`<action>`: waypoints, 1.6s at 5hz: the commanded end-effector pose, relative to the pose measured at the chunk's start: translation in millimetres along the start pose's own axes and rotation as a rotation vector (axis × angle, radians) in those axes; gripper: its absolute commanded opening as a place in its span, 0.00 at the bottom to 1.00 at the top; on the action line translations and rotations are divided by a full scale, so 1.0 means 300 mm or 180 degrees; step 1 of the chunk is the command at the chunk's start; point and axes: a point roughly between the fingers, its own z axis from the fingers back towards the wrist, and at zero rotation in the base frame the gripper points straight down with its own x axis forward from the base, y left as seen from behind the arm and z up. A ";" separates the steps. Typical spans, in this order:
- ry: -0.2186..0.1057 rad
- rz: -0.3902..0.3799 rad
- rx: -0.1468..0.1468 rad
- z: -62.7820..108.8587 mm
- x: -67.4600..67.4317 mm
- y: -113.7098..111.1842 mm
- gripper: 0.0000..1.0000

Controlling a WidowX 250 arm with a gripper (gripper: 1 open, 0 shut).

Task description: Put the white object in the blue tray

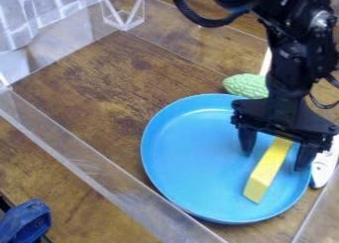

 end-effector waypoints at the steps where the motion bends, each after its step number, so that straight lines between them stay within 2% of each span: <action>1: -0.0210 -0.0016 -0.0067 0.058 0.074 -0.024 1.00; 2: -0.0213 0.0007 -0.0041 0.052 0.091 -0.011 1.00; 4: -0.0249 0.0485 0.0124 0.056 0.063 0.054 1.00; 6: -0.0244 0.0310 0.0129 0.071 0.050 0.067 1.00; 8: -0.0246 0.0208 0.0137 0.074 0.083 0.112 1.00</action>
